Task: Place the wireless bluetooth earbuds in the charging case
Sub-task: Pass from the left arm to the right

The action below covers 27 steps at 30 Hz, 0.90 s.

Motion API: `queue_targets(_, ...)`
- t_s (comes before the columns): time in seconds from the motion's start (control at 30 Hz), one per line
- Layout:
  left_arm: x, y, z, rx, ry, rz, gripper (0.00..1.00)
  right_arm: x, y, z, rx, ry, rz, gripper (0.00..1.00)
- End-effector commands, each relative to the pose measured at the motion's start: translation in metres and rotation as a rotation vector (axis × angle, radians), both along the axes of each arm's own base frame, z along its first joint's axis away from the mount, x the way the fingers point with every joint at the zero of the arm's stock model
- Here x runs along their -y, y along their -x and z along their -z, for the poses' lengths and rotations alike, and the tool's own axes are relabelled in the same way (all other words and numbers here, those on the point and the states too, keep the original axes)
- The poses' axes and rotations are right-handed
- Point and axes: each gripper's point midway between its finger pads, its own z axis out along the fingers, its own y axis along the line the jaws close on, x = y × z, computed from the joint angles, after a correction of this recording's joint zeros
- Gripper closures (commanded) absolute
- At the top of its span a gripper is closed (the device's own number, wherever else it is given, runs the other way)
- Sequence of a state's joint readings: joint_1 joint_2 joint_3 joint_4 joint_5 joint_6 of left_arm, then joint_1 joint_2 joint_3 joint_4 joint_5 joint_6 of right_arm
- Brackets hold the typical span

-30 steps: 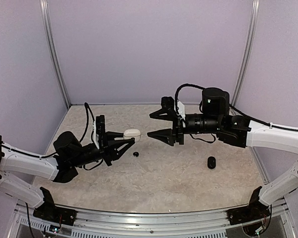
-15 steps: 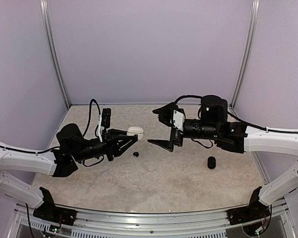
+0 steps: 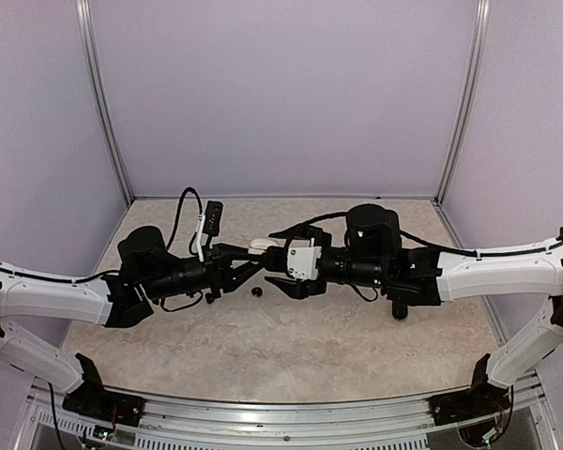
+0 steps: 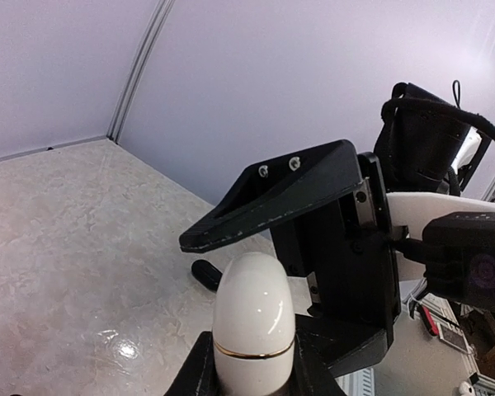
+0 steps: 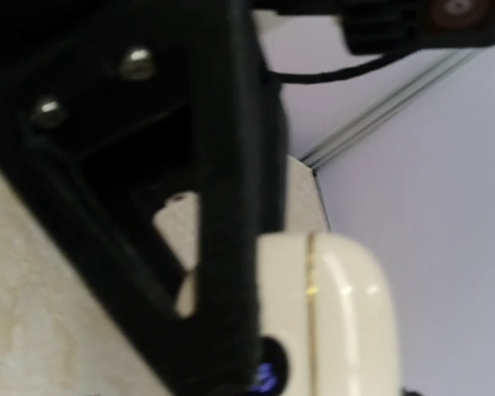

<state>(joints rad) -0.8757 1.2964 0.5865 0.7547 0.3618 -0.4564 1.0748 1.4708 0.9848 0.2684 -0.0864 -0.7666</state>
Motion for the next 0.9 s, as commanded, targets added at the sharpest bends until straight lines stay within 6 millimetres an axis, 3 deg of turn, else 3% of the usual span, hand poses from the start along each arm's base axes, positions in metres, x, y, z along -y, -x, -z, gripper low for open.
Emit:
queue_targets(0.0,0.003,-0.004,-0.008,-0.007,0.022,-0.003,1.0,-0.006,-0.006,-0.019,0.072,-0.05,0.029,0.28)
queue_targets(0.2,0.003,-0.006,-0.005,-0.019,0.014,-0.018,1.0,-0.007,-0.011,-0.013,0.124,-0.021,0.061,0.43)
queue_targets(0.4,0.009,-0.01,0.0,-0.043,-0.008,-0.013,1.0,-0.008,-0.011,-0.009,0.148,-0.007,0.068,0.47)
queue_targets(0.57,0.011,-0.014,0.004,-0.045,-0.025,-0.03,1.0,-0.009,-0.01,-0.013,0.121,-0.014,0.068,0.62)
queue_targets(0.6,0.011,-0.015,0.004,-0.043,-0.027,-0.037,0.97,-0.009,-0.01,-0.013,0.114,-0.016,0.07,0.63)
queue_targets(0.87,-0.002,-0.021,-0.006,0.014,-0.024,-0.099,0.44,0.007,-0.027,-0.006,-0.029,-0.042,0.14,0.7)
